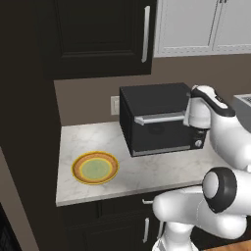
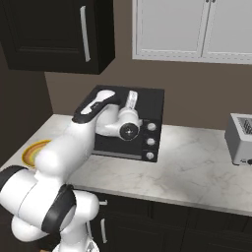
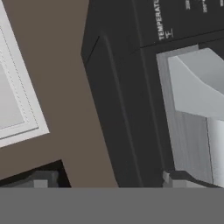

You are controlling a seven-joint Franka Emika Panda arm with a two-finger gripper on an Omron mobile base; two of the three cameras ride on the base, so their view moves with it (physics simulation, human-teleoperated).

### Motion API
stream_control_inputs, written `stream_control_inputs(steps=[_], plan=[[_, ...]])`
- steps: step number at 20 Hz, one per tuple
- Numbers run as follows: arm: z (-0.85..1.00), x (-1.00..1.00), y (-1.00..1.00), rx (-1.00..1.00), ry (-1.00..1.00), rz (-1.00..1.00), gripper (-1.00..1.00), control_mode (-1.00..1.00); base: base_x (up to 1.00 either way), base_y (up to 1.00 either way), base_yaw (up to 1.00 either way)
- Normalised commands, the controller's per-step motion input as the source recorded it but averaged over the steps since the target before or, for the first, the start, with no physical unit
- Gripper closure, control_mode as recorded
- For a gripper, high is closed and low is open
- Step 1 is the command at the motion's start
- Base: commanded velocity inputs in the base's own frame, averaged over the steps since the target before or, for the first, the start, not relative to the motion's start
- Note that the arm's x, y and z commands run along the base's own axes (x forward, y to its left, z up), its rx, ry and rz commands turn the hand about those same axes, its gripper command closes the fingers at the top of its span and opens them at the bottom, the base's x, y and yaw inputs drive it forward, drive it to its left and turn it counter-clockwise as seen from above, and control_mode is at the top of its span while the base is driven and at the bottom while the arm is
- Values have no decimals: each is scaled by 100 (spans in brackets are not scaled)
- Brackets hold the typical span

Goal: Pick up the bagel from the plate, place it on the toaster oven rack, close the door, and set the timer.

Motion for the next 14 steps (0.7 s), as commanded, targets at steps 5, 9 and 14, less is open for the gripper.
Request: stream_control_inputs(steps=[5, 9, 14], plan=[[0, 53, 27, 0, 0, -12, -100, -100, 0, 0, 0], [1, 26, 15, 1, 0, -12, -100, -100, 0, 0, 0], [66, -59, -19, 7, 0, -8, -100, -100, 0, 0, 0]])
